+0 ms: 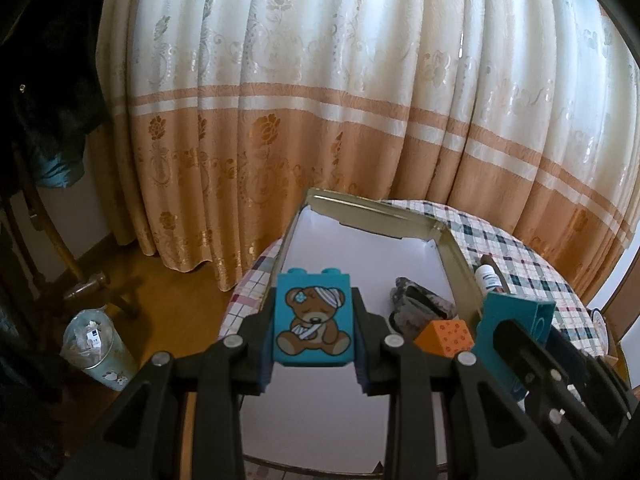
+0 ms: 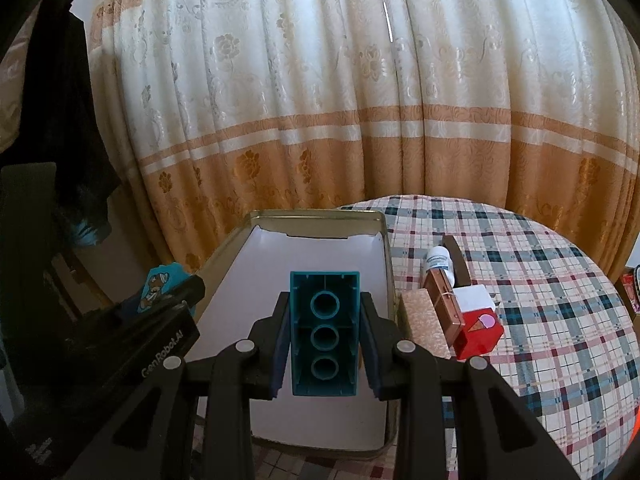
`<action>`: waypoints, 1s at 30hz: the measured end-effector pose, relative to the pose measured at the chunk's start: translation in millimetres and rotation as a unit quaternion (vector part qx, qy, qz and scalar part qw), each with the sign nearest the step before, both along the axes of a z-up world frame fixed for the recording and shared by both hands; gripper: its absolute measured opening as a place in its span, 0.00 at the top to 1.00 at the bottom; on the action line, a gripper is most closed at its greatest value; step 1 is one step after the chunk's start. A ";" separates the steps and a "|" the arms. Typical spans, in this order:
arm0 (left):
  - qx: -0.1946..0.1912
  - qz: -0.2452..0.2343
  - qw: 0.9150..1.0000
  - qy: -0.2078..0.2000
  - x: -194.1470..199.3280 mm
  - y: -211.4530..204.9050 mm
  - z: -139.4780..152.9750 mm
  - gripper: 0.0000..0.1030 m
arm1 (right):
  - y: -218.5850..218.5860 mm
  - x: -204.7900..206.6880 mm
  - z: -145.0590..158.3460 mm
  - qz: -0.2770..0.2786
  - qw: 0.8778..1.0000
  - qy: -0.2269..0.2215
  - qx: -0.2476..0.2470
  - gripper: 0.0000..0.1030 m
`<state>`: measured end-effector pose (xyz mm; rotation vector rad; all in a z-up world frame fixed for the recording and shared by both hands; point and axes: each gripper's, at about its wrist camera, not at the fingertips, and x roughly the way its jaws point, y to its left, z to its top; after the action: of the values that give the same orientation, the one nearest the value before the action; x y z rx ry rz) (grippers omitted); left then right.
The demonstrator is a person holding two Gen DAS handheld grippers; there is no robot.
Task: Organize rigid objects
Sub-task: 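Carry both held blocks over the tray and lower them toward the paper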
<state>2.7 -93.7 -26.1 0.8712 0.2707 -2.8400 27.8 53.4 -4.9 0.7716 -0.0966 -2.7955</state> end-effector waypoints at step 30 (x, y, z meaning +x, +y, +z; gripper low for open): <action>-0.018 0.004 0.999 -0.039 -7.8 -0.7 -12.4 0.70 | -5.8 -11.5 -21.7 0.029 0.998 -0.051 0.001 0.67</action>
<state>-5.1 -94.5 -38.5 0.9677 0.2128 -2.7863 16.3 47.6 -26.6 0.9028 -0.0891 -2.7024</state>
